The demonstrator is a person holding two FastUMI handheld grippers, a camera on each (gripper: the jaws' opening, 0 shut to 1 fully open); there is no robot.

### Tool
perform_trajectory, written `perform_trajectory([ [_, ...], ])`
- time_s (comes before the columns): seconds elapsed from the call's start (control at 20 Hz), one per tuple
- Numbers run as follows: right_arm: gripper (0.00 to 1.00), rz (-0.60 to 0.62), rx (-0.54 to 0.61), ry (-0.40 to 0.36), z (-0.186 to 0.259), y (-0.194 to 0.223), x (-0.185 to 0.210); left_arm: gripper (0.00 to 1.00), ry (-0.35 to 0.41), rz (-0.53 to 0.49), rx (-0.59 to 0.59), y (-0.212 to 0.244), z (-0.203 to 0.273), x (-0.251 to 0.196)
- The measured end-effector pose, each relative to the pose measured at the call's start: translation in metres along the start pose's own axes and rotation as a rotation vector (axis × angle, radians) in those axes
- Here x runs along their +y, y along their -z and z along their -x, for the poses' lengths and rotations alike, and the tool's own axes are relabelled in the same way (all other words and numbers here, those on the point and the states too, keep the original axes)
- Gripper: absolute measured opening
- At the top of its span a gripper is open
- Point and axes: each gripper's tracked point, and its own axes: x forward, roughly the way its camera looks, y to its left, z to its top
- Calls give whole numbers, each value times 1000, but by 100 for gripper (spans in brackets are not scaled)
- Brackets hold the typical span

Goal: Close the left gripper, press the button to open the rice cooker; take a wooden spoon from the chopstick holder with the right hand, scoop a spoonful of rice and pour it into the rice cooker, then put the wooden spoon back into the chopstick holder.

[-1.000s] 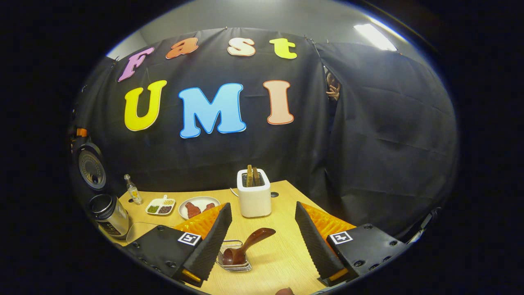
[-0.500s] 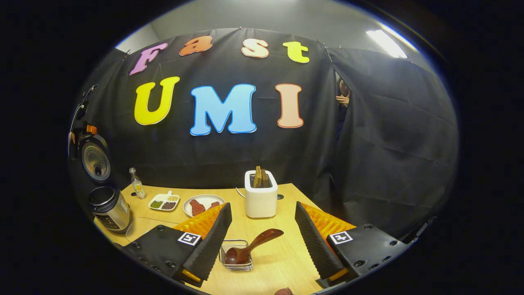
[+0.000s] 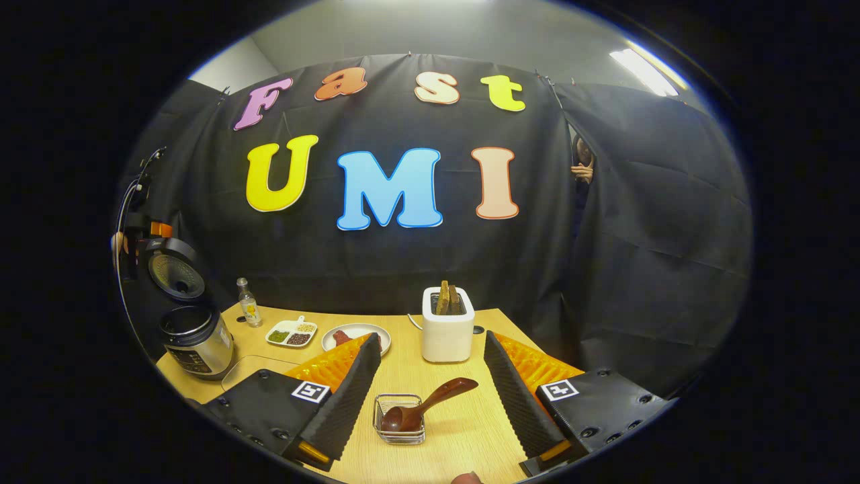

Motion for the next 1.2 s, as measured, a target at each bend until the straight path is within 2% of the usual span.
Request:
perform_trajectory([
  [0.5, 98, 17, 15, -75, 17, 7, -10, 87, 5, 3, 104, 95, 52, -23],
  [0.85, 98, 32, 34, -80, 22, 13, -22, 88, -12, -13, 160, 157, 54, -29],
  [1.0, 98, 31, 34, -78, 22, 13, -24, 87, -18, -28, 210, 188, 46, -32],
  [1.05, 98, 32, 34, -79, 21, 13, -24, 89, -23, -42, 232, 198, 49, -32],
  [1.1, 98, 35, 36, -79, 21, 13, -24, 89, -28, -47, 178, 192, 46, -31],
  [1.2, 98, 40, 40, -79, 22, 15, -25, 89, -40, -35, 191, 197, 51, -29],
])
